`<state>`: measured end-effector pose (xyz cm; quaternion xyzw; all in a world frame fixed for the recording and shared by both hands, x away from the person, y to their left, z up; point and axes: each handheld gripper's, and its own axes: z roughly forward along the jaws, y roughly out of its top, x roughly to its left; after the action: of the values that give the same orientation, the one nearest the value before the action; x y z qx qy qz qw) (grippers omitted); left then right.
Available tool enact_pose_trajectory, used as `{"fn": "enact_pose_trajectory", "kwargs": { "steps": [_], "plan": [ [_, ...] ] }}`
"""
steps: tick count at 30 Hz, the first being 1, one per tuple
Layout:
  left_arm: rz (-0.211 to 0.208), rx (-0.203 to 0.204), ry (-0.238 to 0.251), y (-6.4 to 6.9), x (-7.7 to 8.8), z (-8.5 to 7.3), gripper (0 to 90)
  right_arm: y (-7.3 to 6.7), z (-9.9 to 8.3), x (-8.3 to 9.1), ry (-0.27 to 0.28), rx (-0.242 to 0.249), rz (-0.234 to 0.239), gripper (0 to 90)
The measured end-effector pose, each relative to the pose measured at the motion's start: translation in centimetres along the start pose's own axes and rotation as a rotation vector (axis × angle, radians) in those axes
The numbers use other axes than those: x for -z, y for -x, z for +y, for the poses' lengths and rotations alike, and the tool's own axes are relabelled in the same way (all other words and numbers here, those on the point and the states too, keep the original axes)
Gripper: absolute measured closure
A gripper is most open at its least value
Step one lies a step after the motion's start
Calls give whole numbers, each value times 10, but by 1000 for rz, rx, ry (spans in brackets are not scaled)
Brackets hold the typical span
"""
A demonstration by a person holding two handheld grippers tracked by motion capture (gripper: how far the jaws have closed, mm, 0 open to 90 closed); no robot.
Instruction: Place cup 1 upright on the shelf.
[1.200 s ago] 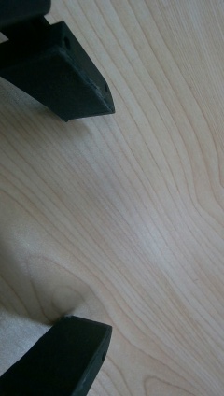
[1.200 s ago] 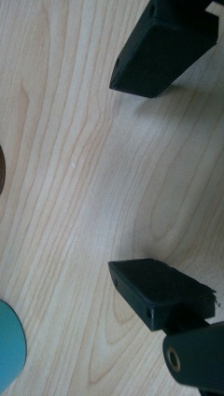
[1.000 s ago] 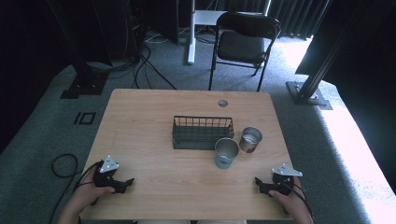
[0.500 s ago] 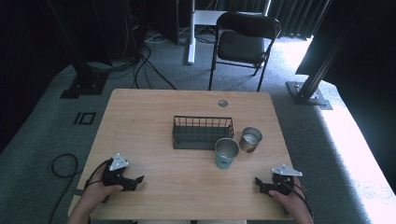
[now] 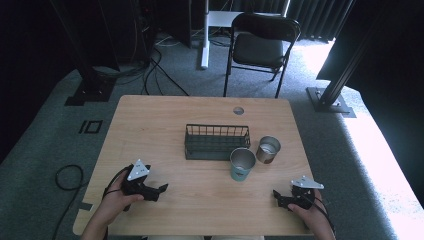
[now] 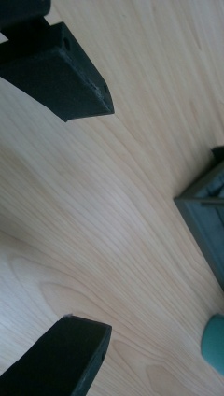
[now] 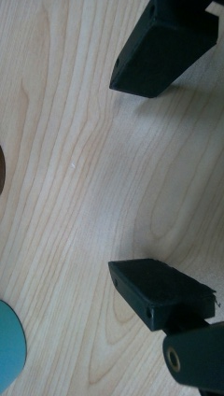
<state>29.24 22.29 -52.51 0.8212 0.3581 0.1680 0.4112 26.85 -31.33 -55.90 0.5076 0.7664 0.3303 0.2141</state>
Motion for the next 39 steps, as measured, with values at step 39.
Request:
{"fn": "enact_pose_trajectory", "kwargs": {
  "steps": [39],
  "plan": [
    [-202,-126,81,84,-80,67,4,0,0,0,0,0,0,115]
  ]
}}
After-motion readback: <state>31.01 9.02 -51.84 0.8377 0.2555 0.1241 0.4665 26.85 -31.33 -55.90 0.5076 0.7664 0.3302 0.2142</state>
